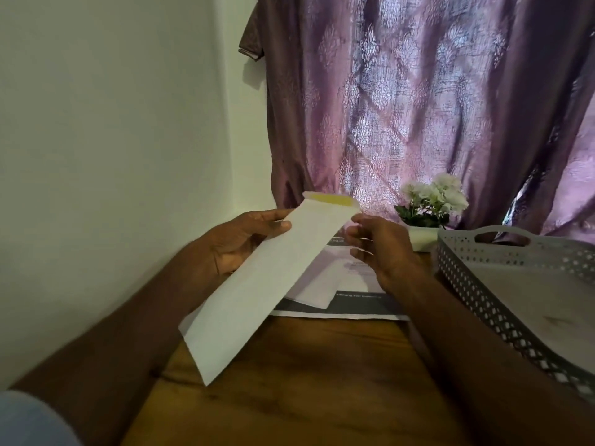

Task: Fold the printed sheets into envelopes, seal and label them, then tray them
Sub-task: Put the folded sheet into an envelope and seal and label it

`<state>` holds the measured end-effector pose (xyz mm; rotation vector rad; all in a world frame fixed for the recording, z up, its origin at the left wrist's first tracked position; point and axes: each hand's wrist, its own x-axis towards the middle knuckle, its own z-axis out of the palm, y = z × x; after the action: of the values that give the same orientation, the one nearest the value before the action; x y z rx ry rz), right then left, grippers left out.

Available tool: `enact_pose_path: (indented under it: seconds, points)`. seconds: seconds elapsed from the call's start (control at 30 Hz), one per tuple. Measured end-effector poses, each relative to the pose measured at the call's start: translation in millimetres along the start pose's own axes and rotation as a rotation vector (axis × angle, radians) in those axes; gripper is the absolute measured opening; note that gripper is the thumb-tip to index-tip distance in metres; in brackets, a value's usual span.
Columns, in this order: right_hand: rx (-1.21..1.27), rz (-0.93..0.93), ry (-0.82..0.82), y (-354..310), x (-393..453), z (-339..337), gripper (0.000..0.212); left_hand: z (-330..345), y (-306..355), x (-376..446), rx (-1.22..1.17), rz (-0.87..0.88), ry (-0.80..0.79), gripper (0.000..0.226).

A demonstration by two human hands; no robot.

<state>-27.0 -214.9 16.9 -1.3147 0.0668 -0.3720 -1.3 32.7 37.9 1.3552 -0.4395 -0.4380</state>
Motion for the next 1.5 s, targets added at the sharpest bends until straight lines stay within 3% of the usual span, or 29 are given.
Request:
enact_pose_path:
  seconds: [0.07,0.13,0.2,0.33,0.5,0.7,0.8,0.97,1.17,1.23,1.4,1.5]
  points:
    - [-0.493,-0.203,0.106,4.4,1.2,-3.7,0.017,-8.1,-0.4,-0.1,0.019,-0.007,-0.007,0.047]
    - [-0.958,-0.39,0.095,9.5,-0.5,-5.3,0.019,-13.6,0.0,-1.8,0.063,-0.028,0.004,0.048]
    - [-1.131,-0.436,0.007,13.5,-5.9,-3.8,0.023,-14.8,-0.8,-3.1,0.093,-0.046,0.043,0.046]
    - [-1.198,-0.363,-0.095,17.7,-9.7,-4.6,0.027,-11.5,-2.5,-3.2,0.16,-0.092,0.101,0.051]
    - [-1.295,-0.226,-0.183,31.9,-9.9,-3.0,0.03,-12.1,-1.4,-4.2,0.093,-0.13,0.191,0.022]
    - [-1.339,-0.235,-0.116,42.8,-12.6,1.6,0.03,-14.0,-5.3,4.0,0.225,-0.178,0.295,0.02]
    - [-1.347,-0.231,-0.068,46.5,-15.6,6.7,0.044,-16.1,-4.3,5.9,0.241,-0.223,0.382,0.02]
    - [-1.412,-0.365,0.087,34.1,-18.3,13.6,0.051,-18.5,-7.8,12.7,0.265,-0.23,0.428,0.016]
    - [-1.391,-0.236,-0.054,43.7,-17.2,15.7,0.077,-20.1,-9.4,14.0,0.267,-0.247,0.456,0.017]
    - [-1.375,-0.205,-0.09,45.9,-15.5,14.9,0.071,-21.8,-10.9,14.5,0.269,-0.26,0.461,0.02]
    - [-1.258,-0.241,-0.094,40.9,-11.9,13.2,0.021,-21.4,-12.4,17.6,0.318,-0.246,0.486,0.024]
    - [-1.272,-0.223,-0.065,42.7,-12.0,16.5,0.032,-19.3,-13.2,18.5,0.339,-0.234,0.48,0.019]
